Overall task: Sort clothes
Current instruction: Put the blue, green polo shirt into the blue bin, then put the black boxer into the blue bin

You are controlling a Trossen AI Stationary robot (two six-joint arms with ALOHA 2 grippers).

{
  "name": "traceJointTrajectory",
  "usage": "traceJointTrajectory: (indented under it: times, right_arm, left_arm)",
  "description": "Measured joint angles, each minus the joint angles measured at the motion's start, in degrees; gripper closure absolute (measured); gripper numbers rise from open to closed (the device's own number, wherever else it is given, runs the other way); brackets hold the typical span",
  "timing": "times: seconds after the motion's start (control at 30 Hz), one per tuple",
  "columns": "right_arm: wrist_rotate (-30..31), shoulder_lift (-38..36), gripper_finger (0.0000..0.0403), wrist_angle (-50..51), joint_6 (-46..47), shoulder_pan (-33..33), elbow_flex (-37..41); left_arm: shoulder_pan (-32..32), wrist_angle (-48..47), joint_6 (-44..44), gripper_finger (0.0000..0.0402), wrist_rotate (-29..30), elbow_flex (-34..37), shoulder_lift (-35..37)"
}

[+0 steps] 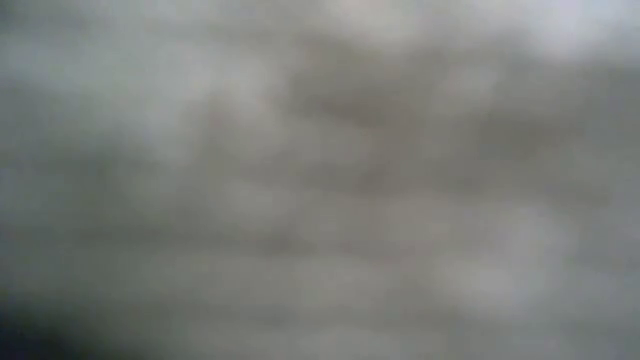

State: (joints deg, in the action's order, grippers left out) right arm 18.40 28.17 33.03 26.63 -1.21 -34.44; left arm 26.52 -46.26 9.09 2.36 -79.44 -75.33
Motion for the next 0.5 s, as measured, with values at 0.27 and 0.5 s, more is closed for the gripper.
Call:
traceJointTrajectory:
  times: [0.27,0.5]
  right_arm:
    - [3.32,6.04,0.0402,14.17,6.31,-5.7,-11.87]
    - [3.25,18.02,0.0402,31.54,17.16,-13.61,-22.56]
  left_arm:
    - [-4.33,-2.79,-2.32,0.0314,8.66,0.0,5.11]
    - [-16.78,1.29,0.0,0.0314,15.86,6.65,15.95]
